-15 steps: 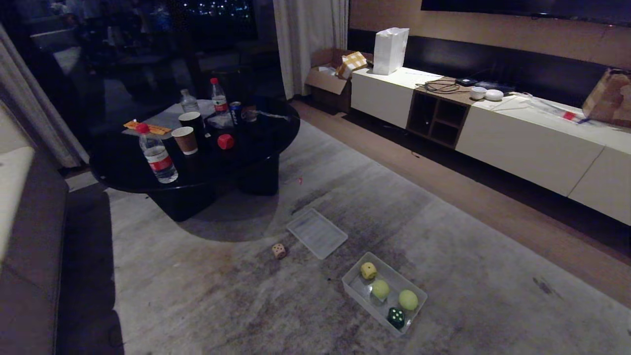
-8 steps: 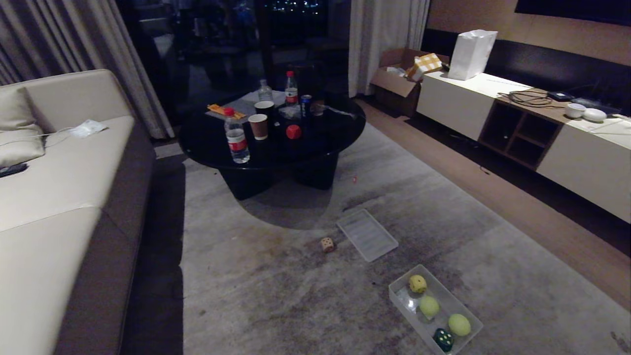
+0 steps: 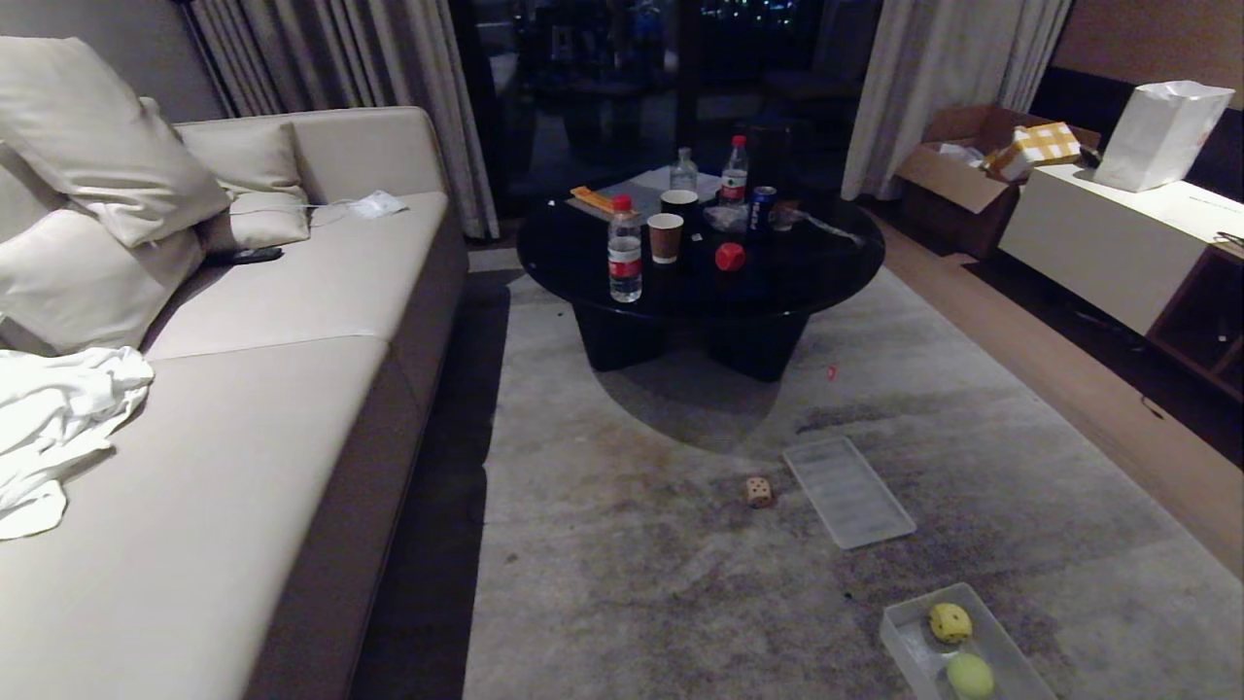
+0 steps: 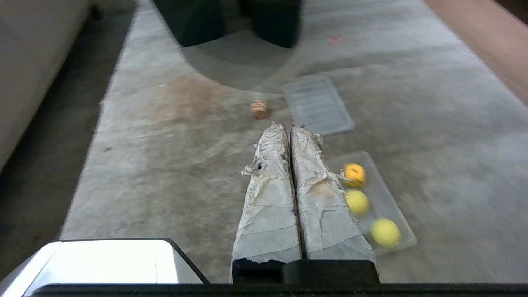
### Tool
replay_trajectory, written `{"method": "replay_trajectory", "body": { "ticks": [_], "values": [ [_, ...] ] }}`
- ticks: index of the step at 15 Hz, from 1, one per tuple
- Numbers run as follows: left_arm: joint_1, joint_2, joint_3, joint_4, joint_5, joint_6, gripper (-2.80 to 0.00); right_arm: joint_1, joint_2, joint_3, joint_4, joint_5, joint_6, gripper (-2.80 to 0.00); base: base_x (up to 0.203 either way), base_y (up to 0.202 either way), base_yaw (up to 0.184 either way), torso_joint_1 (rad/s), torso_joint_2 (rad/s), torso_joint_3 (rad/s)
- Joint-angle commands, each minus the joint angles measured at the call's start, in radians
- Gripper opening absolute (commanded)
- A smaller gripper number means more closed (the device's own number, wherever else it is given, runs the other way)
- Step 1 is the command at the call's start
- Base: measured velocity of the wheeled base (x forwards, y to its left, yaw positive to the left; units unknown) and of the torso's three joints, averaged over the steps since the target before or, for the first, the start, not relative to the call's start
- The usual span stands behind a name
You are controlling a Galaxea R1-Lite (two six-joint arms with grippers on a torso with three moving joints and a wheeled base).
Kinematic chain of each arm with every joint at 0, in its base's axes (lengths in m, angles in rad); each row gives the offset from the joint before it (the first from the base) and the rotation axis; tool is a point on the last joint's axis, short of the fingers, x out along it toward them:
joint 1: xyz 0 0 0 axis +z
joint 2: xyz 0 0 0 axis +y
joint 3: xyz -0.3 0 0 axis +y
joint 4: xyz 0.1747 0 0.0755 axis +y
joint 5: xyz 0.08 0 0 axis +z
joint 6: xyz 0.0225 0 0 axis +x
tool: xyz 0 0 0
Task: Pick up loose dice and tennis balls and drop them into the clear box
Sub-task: Pick up toys out of the box
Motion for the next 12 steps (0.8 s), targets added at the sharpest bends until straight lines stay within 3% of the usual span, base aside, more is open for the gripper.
{"method": "replay_trajectory", "body": {
  "ticks": [1, 10, 12],
  "values": [
    [0.000, 0.001, 0.000, 0.000, 0.001, -0.002, -2.80, 0.000, 0.001, 0.000, 0.001, -0.001, 0.000, -2.80, 0.003, -0.003, 0.093, -0.001, 0.00, 0.002],
    [0.000, 0.001, 0.000, 0.000, 0.002, -0.005, -2.80, 0.000, 0.001, 0.000, 0.001, -0.001, 0.001, -2.80, 0.000, 0.000, 0.000, 0.000, 0.00, 0.000],
    [0.000, 0.000, 0.000, 0.000, 0.002, -0.006, -2.80, 0.000, 0.001, 0.000, 0.001, -0.001, 0.001, -2.80, 0.151, 0.000, -0.001, 0.005, 0.00, 0.000]
  ]
}}
